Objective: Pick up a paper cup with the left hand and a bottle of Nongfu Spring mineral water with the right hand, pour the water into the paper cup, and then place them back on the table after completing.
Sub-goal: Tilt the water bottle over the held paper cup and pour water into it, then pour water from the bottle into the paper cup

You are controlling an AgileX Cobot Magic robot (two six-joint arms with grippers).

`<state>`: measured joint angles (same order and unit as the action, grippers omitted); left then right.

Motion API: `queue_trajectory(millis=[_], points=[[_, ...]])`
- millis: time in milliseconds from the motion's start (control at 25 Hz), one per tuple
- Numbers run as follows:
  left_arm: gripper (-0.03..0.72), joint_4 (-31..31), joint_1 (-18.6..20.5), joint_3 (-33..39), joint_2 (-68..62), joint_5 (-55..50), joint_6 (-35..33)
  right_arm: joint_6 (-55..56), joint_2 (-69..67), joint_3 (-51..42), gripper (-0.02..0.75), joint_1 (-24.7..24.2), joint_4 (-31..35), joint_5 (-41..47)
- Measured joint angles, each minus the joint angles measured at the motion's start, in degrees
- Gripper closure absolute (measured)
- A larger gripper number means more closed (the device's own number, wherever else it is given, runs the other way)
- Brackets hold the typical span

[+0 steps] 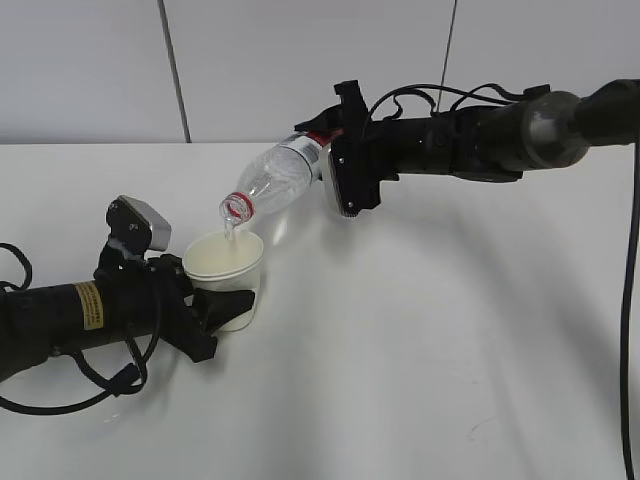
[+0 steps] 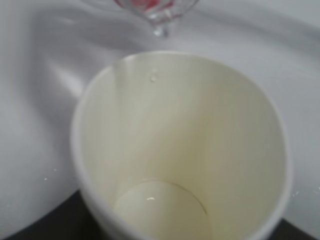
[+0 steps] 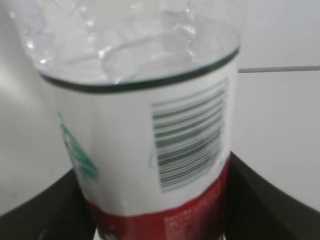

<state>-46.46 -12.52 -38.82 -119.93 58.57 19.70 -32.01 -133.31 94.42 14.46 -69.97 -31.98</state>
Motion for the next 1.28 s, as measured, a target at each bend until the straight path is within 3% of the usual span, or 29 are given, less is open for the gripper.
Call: queue_trajectory(millis=[1280], points=[[0.329, -0.93, 0.00, 0.00, 0.00, -0.51, 0.00, -5.97, 0.00, 0.10, 0.269, 0.09, 0.00, 0.25]])
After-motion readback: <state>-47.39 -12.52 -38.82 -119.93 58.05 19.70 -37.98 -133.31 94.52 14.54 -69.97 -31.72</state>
